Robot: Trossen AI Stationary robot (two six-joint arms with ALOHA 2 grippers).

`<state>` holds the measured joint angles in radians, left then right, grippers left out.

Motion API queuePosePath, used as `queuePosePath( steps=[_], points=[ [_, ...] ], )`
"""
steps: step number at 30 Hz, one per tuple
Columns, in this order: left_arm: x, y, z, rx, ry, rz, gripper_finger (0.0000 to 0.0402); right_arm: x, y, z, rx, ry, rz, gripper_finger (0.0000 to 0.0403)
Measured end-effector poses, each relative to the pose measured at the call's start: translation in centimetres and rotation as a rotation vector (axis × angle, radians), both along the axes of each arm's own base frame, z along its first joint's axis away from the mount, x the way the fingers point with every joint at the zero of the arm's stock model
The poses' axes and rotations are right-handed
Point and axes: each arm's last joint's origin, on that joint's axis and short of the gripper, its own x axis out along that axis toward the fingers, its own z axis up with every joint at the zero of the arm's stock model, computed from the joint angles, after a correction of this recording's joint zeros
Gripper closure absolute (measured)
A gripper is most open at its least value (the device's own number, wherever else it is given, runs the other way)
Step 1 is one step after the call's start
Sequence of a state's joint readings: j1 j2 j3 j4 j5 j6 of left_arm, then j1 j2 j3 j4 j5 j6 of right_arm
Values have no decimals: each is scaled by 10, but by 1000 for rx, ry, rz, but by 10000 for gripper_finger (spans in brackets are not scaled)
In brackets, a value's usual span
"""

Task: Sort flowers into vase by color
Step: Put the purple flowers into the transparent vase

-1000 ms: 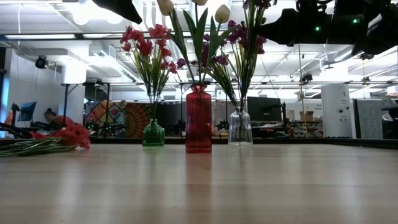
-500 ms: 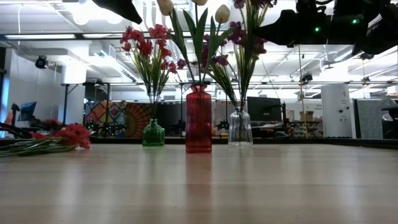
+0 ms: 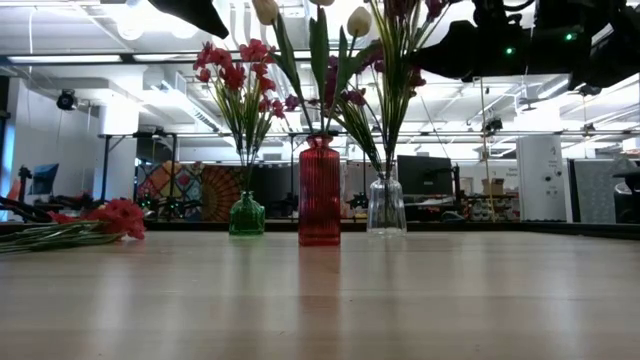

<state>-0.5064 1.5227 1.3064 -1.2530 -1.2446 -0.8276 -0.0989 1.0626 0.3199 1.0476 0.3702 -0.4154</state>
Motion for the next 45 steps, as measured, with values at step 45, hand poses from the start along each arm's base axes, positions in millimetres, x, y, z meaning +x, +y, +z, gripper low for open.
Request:
queuePosePath(
  steps=[45],
  points=[
    [0,0,0,-13,8,-2,192,-1,7,-10,87,91,-118,206]
  ],
)
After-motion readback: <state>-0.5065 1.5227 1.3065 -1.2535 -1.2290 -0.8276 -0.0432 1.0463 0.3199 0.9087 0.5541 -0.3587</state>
